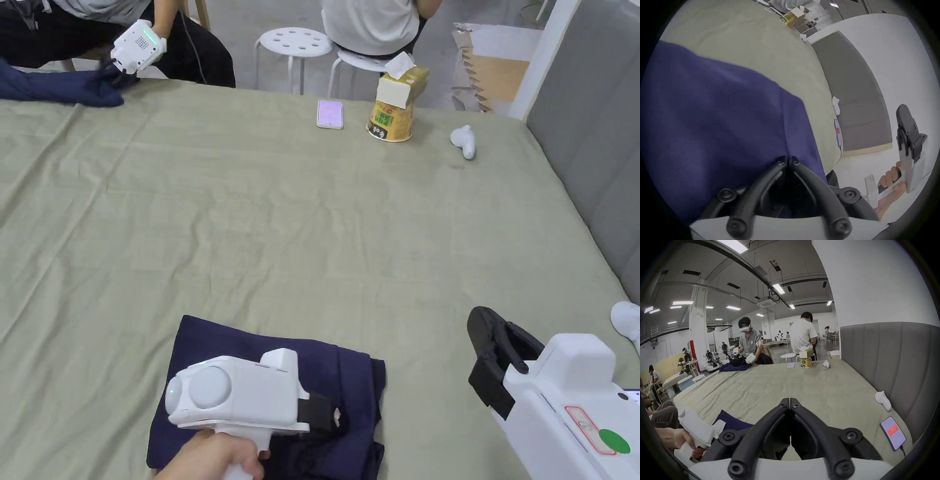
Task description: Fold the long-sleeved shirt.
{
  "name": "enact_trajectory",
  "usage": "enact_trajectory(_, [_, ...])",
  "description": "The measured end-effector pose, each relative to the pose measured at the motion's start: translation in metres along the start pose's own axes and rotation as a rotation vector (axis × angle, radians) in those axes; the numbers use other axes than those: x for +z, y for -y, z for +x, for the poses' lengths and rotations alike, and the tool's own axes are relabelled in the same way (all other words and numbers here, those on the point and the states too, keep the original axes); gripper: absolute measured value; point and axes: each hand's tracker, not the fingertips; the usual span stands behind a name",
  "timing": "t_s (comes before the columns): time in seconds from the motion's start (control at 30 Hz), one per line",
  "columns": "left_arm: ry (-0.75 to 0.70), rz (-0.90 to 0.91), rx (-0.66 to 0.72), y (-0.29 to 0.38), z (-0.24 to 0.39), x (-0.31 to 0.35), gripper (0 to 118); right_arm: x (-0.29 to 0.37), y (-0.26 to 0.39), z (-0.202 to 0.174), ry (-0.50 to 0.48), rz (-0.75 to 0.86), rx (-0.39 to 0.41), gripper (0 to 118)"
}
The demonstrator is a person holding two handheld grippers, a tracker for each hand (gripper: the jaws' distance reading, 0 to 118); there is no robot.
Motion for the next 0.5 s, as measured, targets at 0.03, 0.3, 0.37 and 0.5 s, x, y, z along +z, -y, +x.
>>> enact_trajectory(0.03, [0.005, 0.006, -0.010, -0.001, 0.004, 0.004, 8, -0.001, 0.000, -0.001, -0.003, -0.003, -0.001, 0])
enact_trajectory(0.3, [0.131, 0.329, -0.073, -0.011, 0.025, 0.134, 8, -0.027, -0.001, -0.028, -0.097, -0.030, 0.004, 0])
enact_trajectory(0.37, [0.094, 0.370, -0.079, -0.012, 0.011, 0.163, 8, -0.041, 0.009, -0.044, -0.163, -0.074, 0.025, 0])
enact_trajectory(0.5, [-0.029, 0.447, 0.055, -0.007, -0.035, 0.200, 9, -0.080, 0.057, -0.076, -0.260, -0.265, 0.054, 0])
